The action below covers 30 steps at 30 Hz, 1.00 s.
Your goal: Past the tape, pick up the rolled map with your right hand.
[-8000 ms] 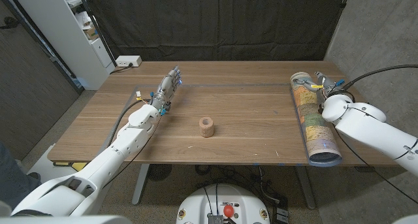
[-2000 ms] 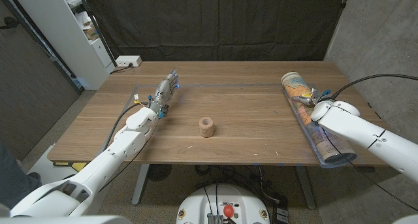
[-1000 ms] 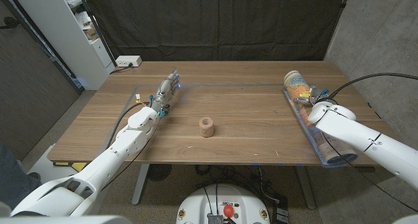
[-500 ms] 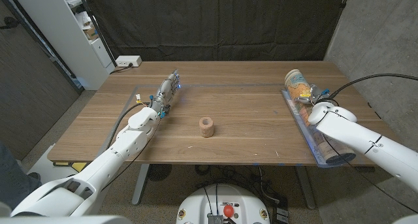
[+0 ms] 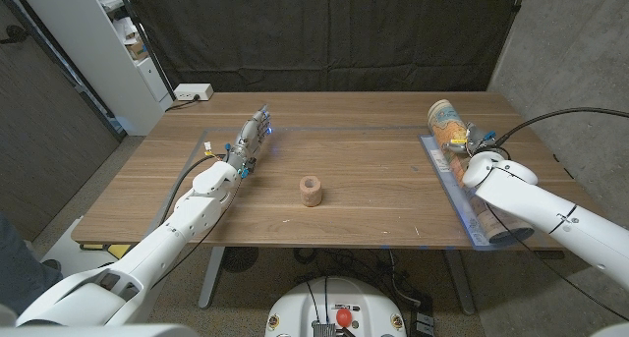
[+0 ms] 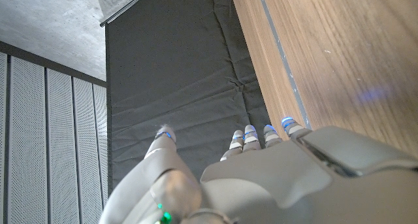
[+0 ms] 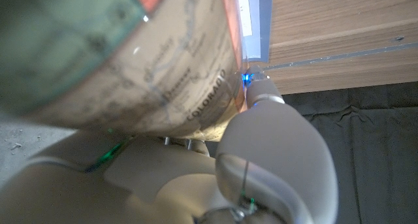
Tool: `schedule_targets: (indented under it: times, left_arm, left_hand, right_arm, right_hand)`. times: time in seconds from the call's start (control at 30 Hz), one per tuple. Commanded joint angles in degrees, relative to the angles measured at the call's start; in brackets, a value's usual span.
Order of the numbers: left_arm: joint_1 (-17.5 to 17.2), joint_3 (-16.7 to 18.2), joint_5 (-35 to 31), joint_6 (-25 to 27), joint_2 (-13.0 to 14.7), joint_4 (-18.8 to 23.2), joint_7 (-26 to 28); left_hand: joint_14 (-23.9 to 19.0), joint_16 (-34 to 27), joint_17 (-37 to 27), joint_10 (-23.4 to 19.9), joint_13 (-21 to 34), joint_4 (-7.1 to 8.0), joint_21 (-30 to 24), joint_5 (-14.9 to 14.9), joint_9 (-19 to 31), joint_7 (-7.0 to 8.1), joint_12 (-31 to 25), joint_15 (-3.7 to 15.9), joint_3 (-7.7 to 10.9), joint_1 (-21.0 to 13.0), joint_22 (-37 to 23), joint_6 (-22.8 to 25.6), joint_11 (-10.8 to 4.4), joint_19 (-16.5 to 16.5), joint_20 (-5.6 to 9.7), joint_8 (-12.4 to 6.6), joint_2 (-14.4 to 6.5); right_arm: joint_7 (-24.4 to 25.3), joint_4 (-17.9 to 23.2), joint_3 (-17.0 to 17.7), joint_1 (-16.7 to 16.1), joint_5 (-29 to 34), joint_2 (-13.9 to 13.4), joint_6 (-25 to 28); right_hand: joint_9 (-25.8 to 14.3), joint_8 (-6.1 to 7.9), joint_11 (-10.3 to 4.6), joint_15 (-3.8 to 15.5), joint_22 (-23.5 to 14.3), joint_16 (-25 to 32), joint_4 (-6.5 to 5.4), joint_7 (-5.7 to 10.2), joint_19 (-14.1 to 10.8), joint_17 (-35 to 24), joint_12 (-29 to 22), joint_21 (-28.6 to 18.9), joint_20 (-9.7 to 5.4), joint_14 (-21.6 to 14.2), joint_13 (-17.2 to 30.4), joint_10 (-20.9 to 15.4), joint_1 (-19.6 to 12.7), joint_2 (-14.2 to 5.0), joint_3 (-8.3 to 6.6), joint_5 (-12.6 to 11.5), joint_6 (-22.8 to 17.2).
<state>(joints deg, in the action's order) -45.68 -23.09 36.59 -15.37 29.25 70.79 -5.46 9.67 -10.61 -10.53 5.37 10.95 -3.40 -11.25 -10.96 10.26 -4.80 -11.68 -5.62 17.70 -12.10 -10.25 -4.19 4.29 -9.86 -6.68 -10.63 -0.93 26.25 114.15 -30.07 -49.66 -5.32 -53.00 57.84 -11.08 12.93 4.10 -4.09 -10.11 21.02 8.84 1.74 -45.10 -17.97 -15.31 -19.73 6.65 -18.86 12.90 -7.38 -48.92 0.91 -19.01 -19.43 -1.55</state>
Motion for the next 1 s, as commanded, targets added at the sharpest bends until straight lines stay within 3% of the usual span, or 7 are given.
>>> schedule_targets:
  times: [0.03, 0.43, 1.0]
  left_arm:
    - [0.77, -0.09, 0.23, -0.44, -0.48, -1.45, -0.94]
    - [1.18, -0.09, 0.25, -0.85, -0.70, -2.36, -1.42]
    - [2.24, -0.19, 0.65, -0.86, -1.11, -3.74, -2.70]
  left_hand:
    - [0.18, -0.32, -0.09, -0.02, 0.16, -0.39, -0.32, 0.22, 0.10, -0.07, -0.51, -0.10, 0.03, 0.09, -0.31, 0.41, -0.04, -2.35, -0.50, -0.30, -0.38]
    - [0.17, -0.32, -0.09, -0.04, 0.17, -0.45, -0.33, 0.22, 0.09, -0.15, -0.52, -0.13, 0.01, 0.12, -0.31, 0.54, -0.05, -2.32, -0.45, -0.34, -0.42]
    - [0.22, -0.30, -0.09, -0.02, 0.18, -0.55, -0.33, 0.22, 0.09, -0.10, -0.51, -0.14, 0.00, 0.15, -0.31, 0.56, 0.03, -2.35, -0.36, -0.31, -0.50]
  right_arm:
    - [-0.06, 2.46, 0.25, 0.08, 0.90, -0.44, 1.84]
    - [0.25, 4.10, 0.65, 0.00, 1.48, -0.56, 2.86]
    - [-0.29, 7.46, 0.97, 0.39, 2.33, -1.88, 4.47]
  right_hand:
    - [-0.30, 0.18, -0.06, 0.11, -0.17, 0.59, -0.05, 0.40, -0.50, -0.29, -0.29, -0.02, -0.09, -0.49, 0.18, -0.62, -0.36, -0.14, -0.23, 0.08, -0.47]
    - [-0.40, 0.91, -0.13, -0.03, -0.18, 0.60, -0.12, 0.81, -0.74, -0.77, -0.46, 0.23, 0.33, -0.46, 0.60, -0.99, -0.66, -0.11, -0.33, 0.66, -2.90]
    - [-0.49, 0.61, -0.07, -0.30, -0.20, 0.95, -0.61, 0.79, -1.04, -1.26, -0.55, 0.39, 0.39, -1.17, 0.93, -1.16, -0.20, -0.31, -0.20, 1.23, -2.66]
